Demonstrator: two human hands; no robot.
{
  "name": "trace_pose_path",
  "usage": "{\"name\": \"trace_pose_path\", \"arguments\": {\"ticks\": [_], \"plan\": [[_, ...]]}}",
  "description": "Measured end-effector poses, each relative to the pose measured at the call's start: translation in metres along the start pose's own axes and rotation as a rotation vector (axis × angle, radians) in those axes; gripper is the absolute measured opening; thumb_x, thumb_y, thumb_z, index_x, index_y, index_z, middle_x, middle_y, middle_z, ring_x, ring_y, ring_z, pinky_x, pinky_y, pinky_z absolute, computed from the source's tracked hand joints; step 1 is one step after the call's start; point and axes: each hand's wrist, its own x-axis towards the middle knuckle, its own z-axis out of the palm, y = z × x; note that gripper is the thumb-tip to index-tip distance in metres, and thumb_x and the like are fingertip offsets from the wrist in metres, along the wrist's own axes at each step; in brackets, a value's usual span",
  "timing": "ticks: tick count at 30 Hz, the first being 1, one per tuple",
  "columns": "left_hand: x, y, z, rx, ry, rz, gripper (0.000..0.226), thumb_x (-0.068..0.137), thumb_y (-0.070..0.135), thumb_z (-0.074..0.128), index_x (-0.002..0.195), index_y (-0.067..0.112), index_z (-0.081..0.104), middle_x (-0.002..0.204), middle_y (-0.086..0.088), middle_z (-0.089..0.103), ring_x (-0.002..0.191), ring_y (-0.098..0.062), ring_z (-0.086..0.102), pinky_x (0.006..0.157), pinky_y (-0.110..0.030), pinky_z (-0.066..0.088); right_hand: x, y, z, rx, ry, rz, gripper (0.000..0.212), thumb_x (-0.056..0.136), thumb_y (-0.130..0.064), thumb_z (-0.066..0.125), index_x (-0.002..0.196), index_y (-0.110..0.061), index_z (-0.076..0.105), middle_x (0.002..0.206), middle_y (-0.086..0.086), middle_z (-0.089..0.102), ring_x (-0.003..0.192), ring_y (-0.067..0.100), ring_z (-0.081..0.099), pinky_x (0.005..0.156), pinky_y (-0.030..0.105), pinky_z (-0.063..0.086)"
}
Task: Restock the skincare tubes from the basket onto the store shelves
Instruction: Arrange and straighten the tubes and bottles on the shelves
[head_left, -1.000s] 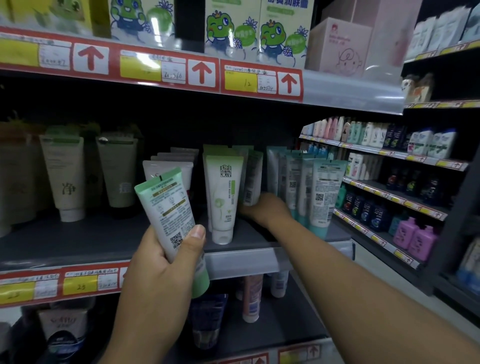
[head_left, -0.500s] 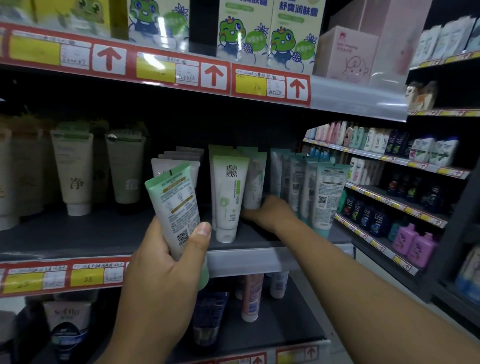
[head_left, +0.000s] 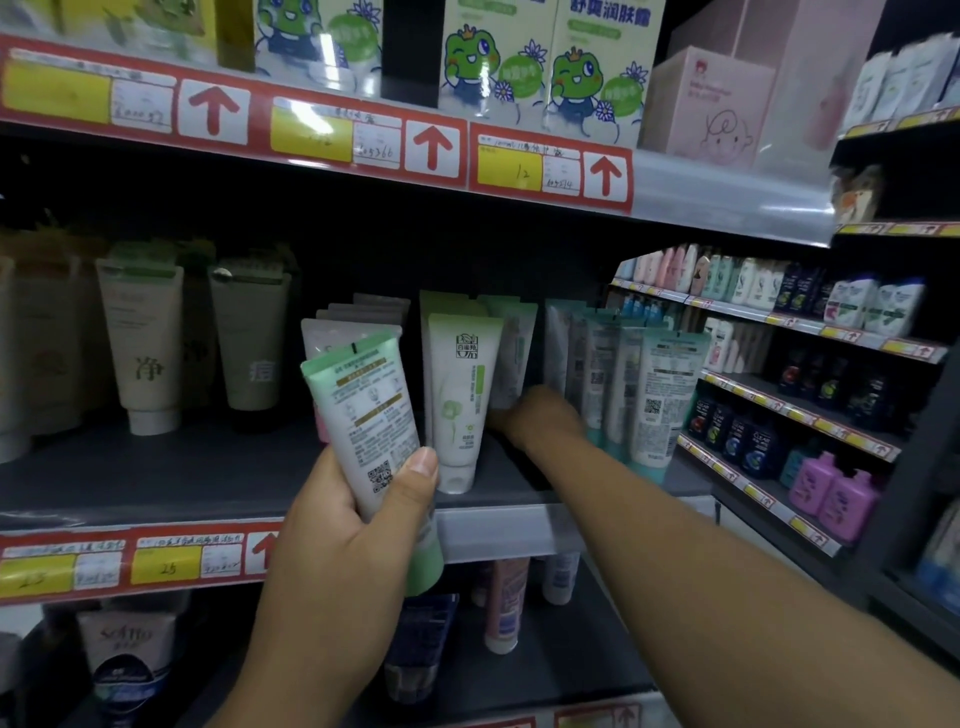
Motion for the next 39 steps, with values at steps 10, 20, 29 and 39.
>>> {"name": "trace_pose_path", "arguments": {"ticks": [10,20,29,39], "plan": [[-0.007,0.005,0.012,-0.155,-0.071,-0.008,0.02,0.076,0.053,0.056,0.085,0.045,0.072,0.095,0.009,0.075,0.088,-0.007,0.071,0.076,-0.032,0.052,-0.159,0.033,-0.049,0.487,-0.076,-0.459,0.019,0.093,-0.037,0.06,0.085,-0.024,0.072,0.079,-0.006,0.071,0.075,0.0,0.064,0.068,0.016,0.048],[-0.017,0.006,0.018,-0.183,-0.287,-0.04,0.036,0.082,0.047,0.064,0.1,0.016,0.07,0.094,-0.002,0.076,0.085,-0.017,0.074,0.071,-0.032,0.06,-0.195,0.048,-0.035,0.79,-0.598,-0.429,0.039,0.082,-0.032,0.067,0.12,-0.026,0.063,0.116,0.004,0.071,0.113,0.032,0.063,0.102,0.065,0.039],[-0.003,-0.011,-0.024,0.617,-0.317,0.11,0.031,0.084,0.066,0.045,0.106,0.049,0.058,0.093,0.028,0.064,0.088,0.016,0.055,0.073,-0.018,0.047,-0.125,0.034,-0.04,0.796,0.105,-0.334,0.015,0.082,-0.02,0.074,0.095,-0.021,0.067,0.093,-0.005,0.075,0.087,0.01,0.07,0.082,0.033,0.057],[0.001,-0.029,-0.065,1.087,-0.654,0.026,0.034,0.091,0.062,0.048,0.121,0.047,0.055,0.097,0.026,0.059,0.09,0.001,0.057,0.084,-0.021,0.051,-0.049,0.024,-0.007,0.291,0.19,-0.211,0.034,0.084,-0.037,0.071,0.106,-0.012,0.066,0.096,0.003,0.069,0.084,0.018,0.061,0.054,0.022,0.036]]}}
